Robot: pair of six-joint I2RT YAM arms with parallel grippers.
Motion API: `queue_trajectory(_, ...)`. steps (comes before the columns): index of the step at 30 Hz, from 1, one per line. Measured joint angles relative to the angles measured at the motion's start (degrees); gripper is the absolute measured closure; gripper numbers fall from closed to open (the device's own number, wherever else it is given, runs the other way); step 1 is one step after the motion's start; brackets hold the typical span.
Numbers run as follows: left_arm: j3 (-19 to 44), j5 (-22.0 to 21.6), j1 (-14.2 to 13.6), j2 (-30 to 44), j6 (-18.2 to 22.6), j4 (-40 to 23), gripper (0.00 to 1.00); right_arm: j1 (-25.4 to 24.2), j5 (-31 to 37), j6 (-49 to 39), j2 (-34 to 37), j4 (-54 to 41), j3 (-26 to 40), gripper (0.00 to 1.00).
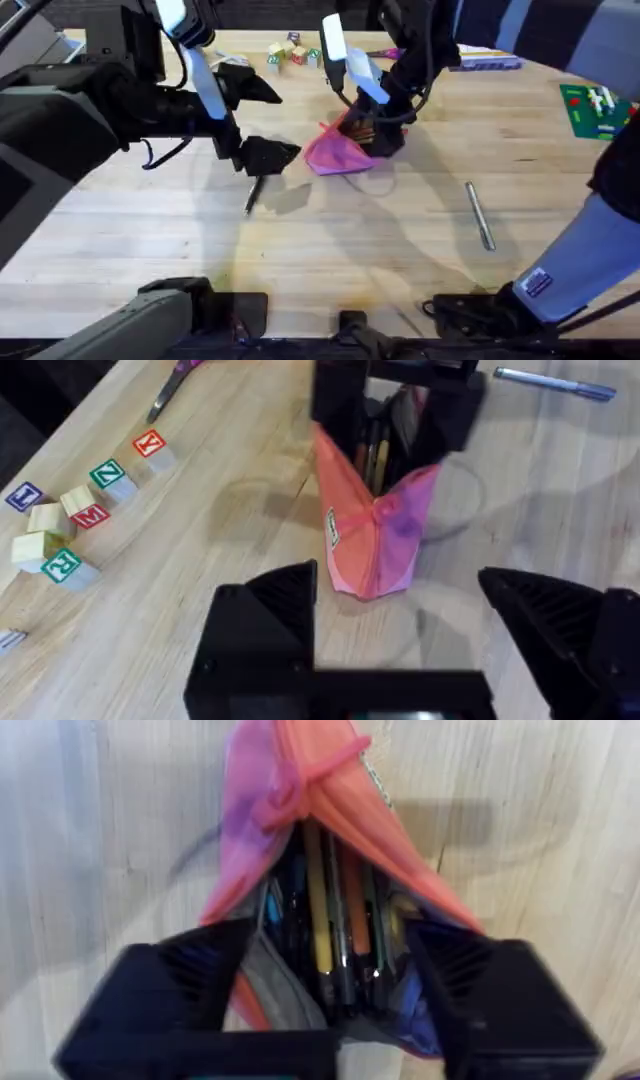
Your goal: Unzip the bag, pick up the pens from the table one at a time and place them inside, then zip the bag closed.
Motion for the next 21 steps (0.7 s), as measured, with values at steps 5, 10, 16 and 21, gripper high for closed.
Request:
queue_trajectory(5,0.0,0.0,0.0,0.0,0.0,0.0,0.007,-0.1,0.0,-0.2,0.0,0.1,0.1,0.005)
queue_trajectory(10,0.0,0.0,0.0,0.0,0.0,0.0,0.007,-0.1,0.0,-0.2,0.0,0.1,0.1,0.005)
queue_trajectory(16,0.0,0.0,0.0,0.0,0.0,0.0,0.007,-0.1,0.0,-0.2,0.0,0.1,0.1,0.005)
queue_trajectory(21,0.0,0.0,0.0,0.0,0.0,0.0,0.007,-0.1,0.0,-0.2,0.0,-0.3,0.1,0.004)
